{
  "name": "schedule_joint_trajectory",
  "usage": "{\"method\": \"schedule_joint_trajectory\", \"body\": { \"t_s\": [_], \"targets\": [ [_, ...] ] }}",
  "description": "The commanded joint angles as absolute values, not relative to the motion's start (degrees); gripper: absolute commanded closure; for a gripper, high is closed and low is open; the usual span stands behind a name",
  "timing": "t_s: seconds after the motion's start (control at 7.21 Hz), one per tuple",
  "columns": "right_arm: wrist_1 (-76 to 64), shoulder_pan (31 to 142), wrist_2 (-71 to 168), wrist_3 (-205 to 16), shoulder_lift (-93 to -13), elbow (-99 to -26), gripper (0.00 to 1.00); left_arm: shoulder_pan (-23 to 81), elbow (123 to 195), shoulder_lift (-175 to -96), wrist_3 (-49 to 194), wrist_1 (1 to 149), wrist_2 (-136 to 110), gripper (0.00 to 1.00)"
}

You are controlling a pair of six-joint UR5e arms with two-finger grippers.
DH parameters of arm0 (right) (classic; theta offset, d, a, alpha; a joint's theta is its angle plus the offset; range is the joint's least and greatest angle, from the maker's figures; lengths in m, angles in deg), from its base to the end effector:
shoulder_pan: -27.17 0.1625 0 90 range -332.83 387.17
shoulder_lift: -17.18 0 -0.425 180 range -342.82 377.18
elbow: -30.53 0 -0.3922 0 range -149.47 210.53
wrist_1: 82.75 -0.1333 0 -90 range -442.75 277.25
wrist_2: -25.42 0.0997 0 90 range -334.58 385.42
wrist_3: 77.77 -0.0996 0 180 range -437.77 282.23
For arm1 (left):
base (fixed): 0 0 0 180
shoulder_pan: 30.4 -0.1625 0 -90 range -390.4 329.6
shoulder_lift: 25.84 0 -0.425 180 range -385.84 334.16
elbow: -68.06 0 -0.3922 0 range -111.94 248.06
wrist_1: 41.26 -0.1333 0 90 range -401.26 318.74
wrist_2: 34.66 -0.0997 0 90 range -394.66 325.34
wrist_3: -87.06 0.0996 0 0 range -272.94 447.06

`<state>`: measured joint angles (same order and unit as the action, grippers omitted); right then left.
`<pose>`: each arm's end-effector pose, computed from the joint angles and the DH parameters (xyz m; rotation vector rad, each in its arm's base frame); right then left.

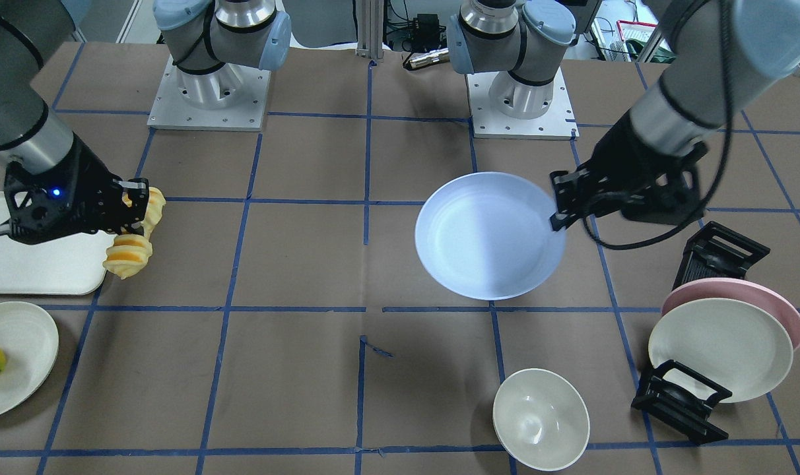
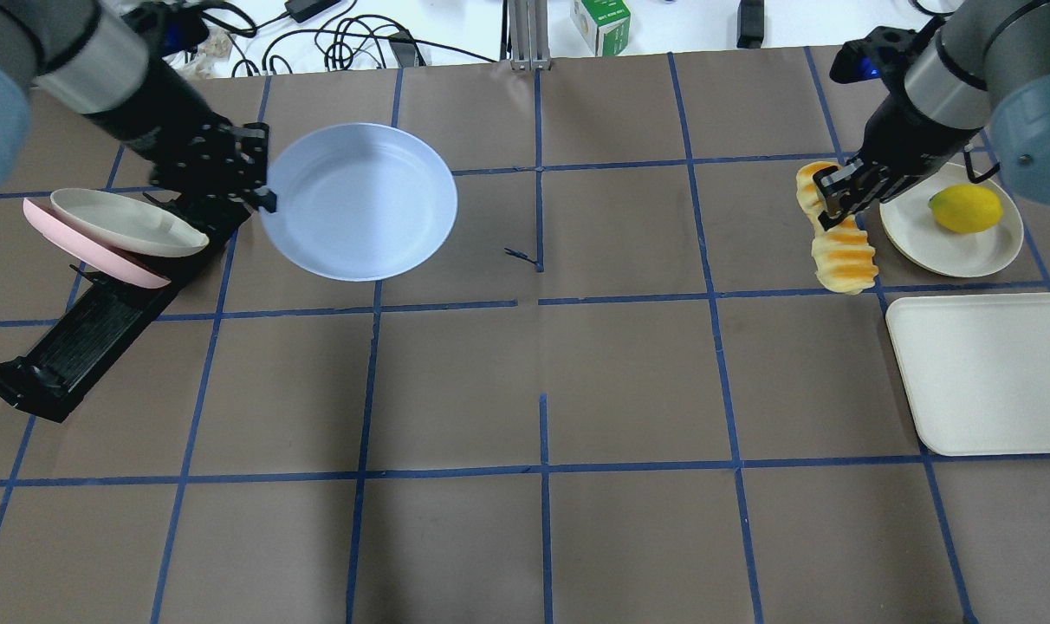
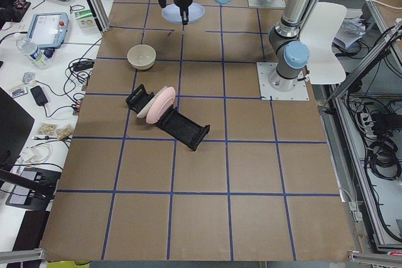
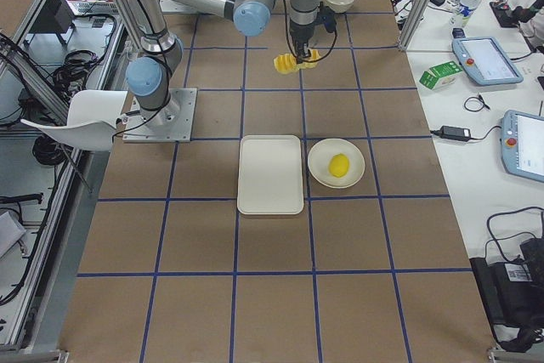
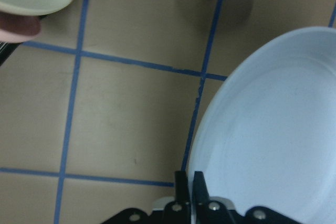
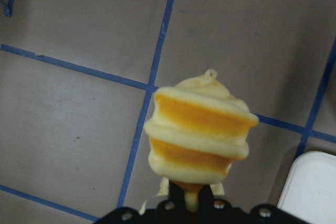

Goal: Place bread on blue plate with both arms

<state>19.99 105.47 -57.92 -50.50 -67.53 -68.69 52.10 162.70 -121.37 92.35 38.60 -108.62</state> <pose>0.0373 -0.5341 0.3855 -0.4066 2.9942 -0.0146 -0.0907 -0.5431 0.4205 0.0553 -2.8625 0.0442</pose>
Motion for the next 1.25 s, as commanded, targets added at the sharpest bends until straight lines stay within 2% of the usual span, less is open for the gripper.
{"method": "schedule_joint_trajectory", "body": {
  "t_s": [0.0, 0.28, 0.55, 0.69, 0.83, 0.97, 1.11],
  "targets": [
    [26.62, 112.29, -57.98, -59.16, -64.65, -69.04, 1.0, 59.56, 172.17, -129.16, 93.82, 17.04, -104.18, 1.0],
    [27.99, 117.25, -59.39, -67.85, -63.85, -69.13, 1.0, 63.79, 172.83, -136.9, 93.13, 10.86, -104.44, 1.0],
    [27.82, 120.15, -58.6, -72.92, -62.2, -69.14, 1.0, 66.72, 172.39, -141.04, 92.25, 9.03, -104.97, 1.0],
    [28.0, 122.08, -58.69, -76.15, -61.75, -69.22, 1.0, 67.07, 172.82, -142.89, 92.07, 3.27, -106.54, 1.0],
    [27.91, 122.62, -58.17, -76.62, -60.87, -69.22, 1.0, 67.94, 172.57, -143.52, 91.81, 1.99, -107.25, 0.89],
    [28.17, 123.76, -55.99, -79.24, -60.6, -69.4, 1.0, 68.21, 172.04, -143.52, 93.64, 0.24, -109.26, 0.26],
    [31.04, 125.94, -55.27, -82.39, -59.04, -69.4, 1.0, 68.13, 172.04, -143.26, 96.96, -1.52, -109.45, 0.0]
  ]
}}
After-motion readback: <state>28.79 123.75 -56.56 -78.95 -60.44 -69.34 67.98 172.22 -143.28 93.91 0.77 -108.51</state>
